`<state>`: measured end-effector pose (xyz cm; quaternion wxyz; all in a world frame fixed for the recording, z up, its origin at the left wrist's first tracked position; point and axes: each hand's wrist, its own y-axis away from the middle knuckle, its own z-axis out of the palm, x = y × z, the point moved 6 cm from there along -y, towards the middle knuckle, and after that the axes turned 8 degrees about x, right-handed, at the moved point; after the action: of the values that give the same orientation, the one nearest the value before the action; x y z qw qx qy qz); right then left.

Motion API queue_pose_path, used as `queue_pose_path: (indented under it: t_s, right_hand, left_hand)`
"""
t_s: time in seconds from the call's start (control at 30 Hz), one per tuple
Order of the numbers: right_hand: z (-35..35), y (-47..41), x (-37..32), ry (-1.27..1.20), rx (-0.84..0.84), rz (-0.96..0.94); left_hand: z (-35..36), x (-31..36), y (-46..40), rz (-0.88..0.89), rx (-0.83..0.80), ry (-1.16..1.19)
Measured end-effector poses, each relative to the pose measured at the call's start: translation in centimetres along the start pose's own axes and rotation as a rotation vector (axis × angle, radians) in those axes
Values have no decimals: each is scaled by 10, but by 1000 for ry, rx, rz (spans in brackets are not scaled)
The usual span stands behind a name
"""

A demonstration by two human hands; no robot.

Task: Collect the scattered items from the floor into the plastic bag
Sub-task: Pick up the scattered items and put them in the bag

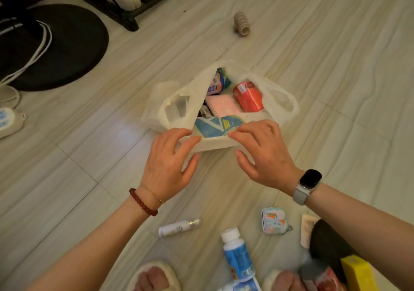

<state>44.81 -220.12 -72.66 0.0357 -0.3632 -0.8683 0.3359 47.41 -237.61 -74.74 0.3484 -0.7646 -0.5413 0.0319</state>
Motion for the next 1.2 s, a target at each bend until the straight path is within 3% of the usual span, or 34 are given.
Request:
queue_pose_path:
  t_s: [0.1,0.2,0.3,0.37,0.43,0.53,0.6,0.67,0.77,0.83,0.9,0.97,1.03,1.13,1.2]
  right_hand:
    - [9,36,-25,-55,-104,-65]
    - [22,76,-43,-86,-288,-108]
    - [37,98,-53,-181,-632,61]
    - [49,122,-56,-200,-948,283]
    - [58,146,-65,-171,-1165,342]
    - [65,154,-76,-211,-1218,403]
    - [67,147,-73,-306,-1221,425]
    - [57,121,-61,-375,-1108,339]
    - [17,56,-27,-394,-583,242]
    - [-15,19,2,-419,-200,326]
    - [-37,-7,31,-433,121,494]
    - [-42,-22,56,-423,305,666]
    - [-25,-31,75,-318,259,788]
    - [22,-29,95,-167,-59,937]
    - [49,-18,99,-164,-303,969]
  left_hand:
    - [10,4,38,-44,-127,17]
    - [30,-1,98,-167,-449,12]
    - [39,-4,146,-179,-658,-10]
    - [40,-8,159,-182,-689,-19]
    - [41,-10,161,-195,-684,21]
    - [44,-4,148,-206,-689,157]
    - [43,3,130,-197,-634,212]
    - [36,9,101,-190,-503,245]
    - [9,19,42,-211,-172,350]
    - [-11,22,-3,-210,42,369]
    - [-14,17,-46,-225,127,349]
    - [-1,9,-82,-266,83,283]
    - [25,1,-108,-320,-69,174]
    - [70,-1,-118,-255,-380,-132]
    - [86,-5,-108,-189,-464,-294]
